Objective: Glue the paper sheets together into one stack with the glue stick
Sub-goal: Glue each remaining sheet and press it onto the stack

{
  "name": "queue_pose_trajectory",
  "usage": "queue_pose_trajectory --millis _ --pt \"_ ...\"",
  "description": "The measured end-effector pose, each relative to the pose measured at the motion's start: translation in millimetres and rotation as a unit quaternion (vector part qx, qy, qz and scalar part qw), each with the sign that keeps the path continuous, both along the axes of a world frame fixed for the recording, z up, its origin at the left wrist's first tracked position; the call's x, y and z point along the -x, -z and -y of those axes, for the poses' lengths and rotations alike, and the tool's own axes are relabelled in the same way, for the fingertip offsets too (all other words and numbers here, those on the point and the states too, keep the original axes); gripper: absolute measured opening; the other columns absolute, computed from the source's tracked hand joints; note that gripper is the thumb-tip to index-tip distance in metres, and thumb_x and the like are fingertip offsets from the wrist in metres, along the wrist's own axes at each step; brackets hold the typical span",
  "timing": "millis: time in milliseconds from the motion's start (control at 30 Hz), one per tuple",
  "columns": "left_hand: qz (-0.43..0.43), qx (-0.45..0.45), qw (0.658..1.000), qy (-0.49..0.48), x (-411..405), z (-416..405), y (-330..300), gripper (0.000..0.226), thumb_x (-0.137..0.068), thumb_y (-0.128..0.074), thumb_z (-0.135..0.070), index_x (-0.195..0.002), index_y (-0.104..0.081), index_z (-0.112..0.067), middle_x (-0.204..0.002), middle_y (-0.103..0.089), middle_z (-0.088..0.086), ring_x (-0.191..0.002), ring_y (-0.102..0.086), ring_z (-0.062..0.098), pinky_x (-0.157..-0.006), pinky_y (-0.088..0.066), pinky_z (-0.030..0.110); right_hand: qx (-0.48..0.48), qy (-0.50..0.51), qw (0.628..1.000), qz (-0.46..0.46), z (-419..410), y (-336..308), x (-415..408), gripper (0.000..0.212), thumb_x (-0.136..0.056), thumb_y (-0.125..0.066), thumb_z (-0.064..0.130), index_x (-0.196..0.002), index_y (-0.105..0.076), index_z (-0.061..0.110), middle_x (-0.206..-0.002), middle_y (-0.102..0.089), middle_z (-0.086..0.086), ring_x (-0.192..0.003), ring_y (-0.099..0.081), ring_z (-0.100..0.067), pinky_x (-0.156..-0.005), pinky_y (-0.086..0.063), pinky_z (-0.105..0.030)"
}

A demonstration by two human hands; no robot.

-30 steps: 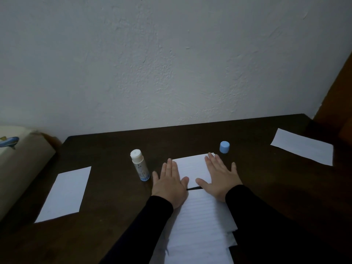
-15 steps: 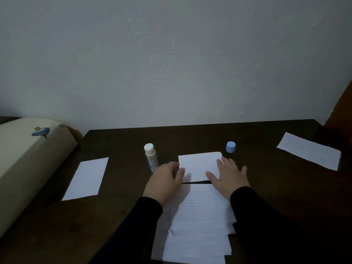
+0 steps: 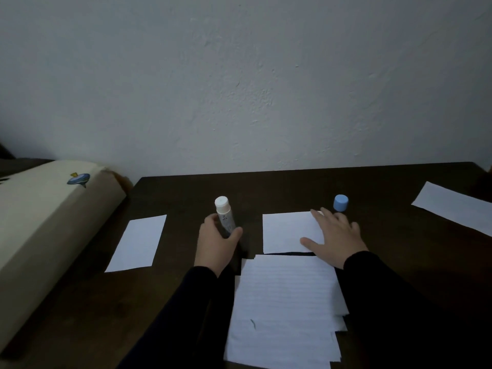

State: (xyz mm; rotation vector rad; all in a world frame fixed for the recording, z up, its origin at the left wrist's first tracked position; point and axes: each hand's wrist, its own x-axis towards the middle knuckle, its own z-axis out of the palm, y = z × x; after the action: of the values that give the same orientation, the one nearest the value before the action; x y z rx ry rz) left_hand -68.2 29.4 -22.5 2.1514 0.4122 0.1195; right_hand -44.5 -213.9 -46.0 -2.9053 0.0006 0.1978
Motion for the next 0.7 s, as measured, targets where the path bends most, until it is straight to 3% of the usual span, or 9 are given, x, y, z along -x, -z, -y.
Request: queue_pose_trajectory --millis 300,567,700 --pt "0.033 0.06 0.998 0.01 -5 1 4 0.039 -0.092 -0.062 -0.027 -0.129 -0.049 -0.025 -0.123 -0.058 -0.006 -0.102 -0.052 0.008 -0.087 -0.042 0.026 -0.023 0.01 1.0 0.009 -2 -4 1 0.079 -0.09 -0.05 0.057 -0.153 -0.011 0.03 -0.156 -0.024 0.006 -0.141 -0.021 -0.022 -0.114 -0.019 -0.048" --pt "0.038 0.079 0.996 0.031 1 8 -7 0.031 -0.092 -0.061 -0.028 -0.121 -0.049 -0.029 -0.108 -0.053 -0.015 -0.098 -0.051 0.005 -0.081 -0.042 0.024 -0.036 0.001 0.999 0.02 -7 -12 7 0.075 -0.09 -0.054 0.05 -0.152 -0.014 0.032 -0.147 -0.037 0.001 -0.133 -0.03 -0.02 -0.111 -0.027 -0.042" --pt "0.045 0.076 0.995 0.039 6 8 -8 0.028 -0.092 -0.061 -0.027 -0.117 -0.049 -0.029 -0.101 -0.053 -0.016 -0.09 -0.05 0.0 -0.076 -0.041 0.02 -0.014 0.012 1.0 0.01 -4 -9 6 0.078 -0.089 -0.051 0.058 -0.152 -0.013 0.033 -0.16 -0.011 0.004 -0.145 -0.011 -0.023 -0.114 -0.018 -0.05"
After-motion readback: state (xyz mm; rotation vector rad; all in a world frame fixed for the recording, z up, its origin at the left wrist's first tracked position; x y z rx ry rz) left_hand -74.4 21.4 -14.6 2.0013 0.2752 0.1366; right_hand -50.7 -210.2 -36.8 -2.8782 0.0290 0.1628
